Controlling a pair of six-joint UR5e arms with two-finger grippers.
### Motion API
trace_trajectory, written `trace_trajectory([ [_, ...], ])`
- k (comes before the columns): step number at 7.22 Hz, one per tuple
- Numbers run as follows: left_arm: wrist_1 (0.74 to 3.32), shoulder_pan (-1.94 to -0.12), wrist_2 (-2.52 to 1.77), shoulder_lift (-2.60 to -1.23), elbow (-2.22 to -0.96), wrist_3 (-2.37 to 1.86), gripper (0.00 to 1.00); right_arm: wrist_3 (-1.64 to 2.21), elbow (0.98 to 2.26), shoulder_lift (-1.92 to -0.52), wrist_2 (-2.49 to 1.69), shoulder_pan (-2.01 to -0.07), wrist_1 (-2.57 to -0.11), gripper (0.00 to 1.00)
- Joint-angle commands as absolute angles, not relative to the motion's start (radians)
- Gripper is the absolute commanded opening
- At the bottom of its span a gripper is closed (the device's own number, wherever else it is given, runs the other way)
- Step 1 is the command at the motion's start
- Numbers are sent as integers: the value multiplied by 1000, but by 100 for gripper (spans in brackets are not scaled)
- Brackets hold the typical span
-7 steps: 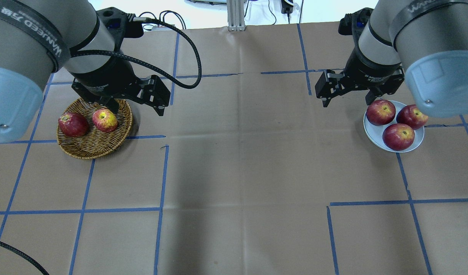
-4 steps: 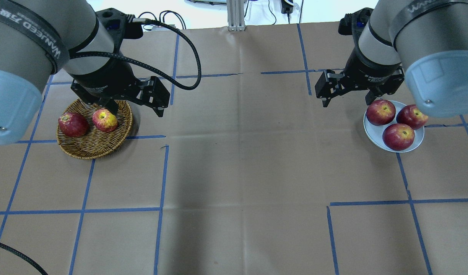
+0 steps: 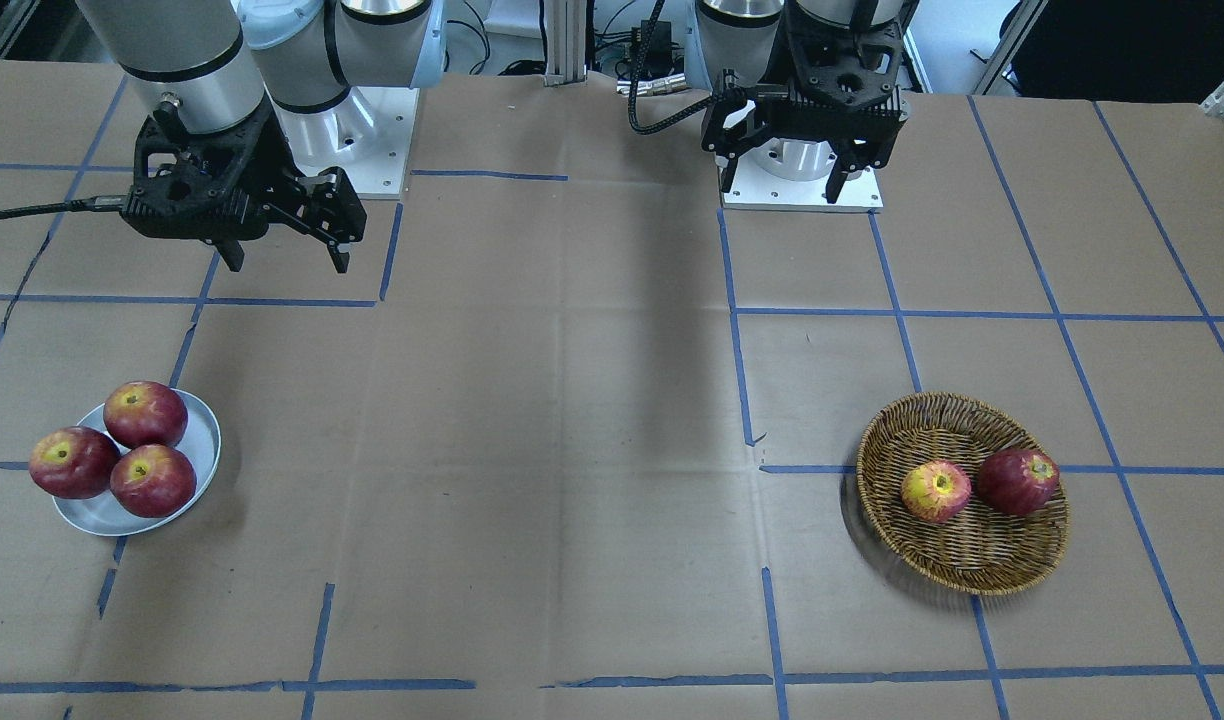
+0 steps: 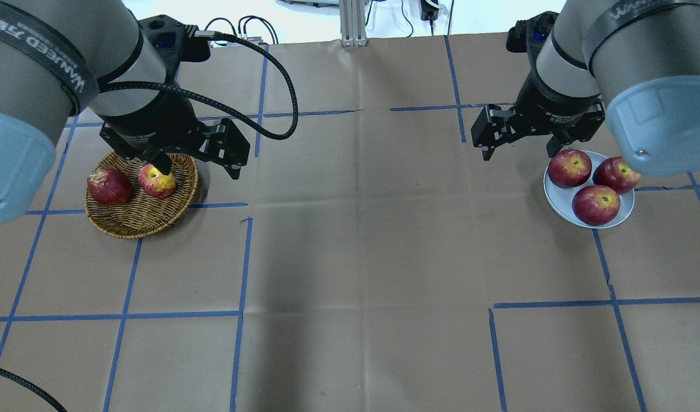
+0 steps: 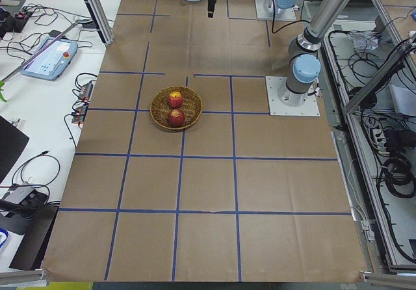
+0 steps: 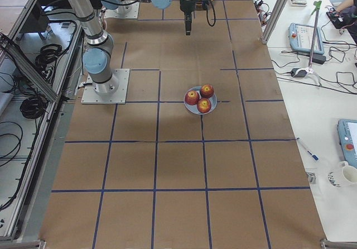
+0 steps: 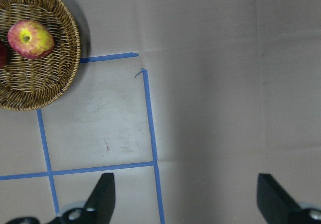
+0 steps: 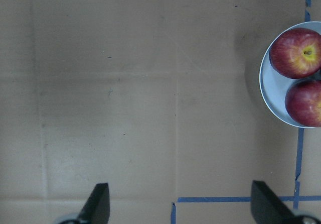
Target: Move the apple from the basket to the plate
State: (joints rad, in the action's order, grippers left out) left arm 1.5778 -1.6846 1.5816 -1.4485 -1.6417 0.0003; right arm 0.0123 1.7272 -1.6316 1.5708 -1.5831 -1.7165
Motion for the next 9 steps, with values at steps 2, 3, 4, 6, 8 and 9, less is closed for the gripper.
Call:
trace_trajectory([
  [2,1563,-1643,1583,-1477,-1689,43,99,12,1727,-1631,1571,-1583,-1717,100],
  [3,1551,-1556,1582,-1483,-1731,152,99,12,1727,-1632,1571,-1583,-1717,100],
  [4,1486,-1481,1582,-1496,-1777,260,99,12,1727,-1632,1571,-1583,-1717,100],
  [6,1244,-1387,1583,-1560,-1886,481,99,12,1729,-1631,1572,-1583,-1717,100],
  [8,1104,-1367,1585,-1671,-1902,660,99,12,1727,-1632,1571,-1583,-1717,100],
  [9,1007,-1352,1592,-1730,-1907,733,99,12,1727,-1632,1571,-1583,-1717,100],
])
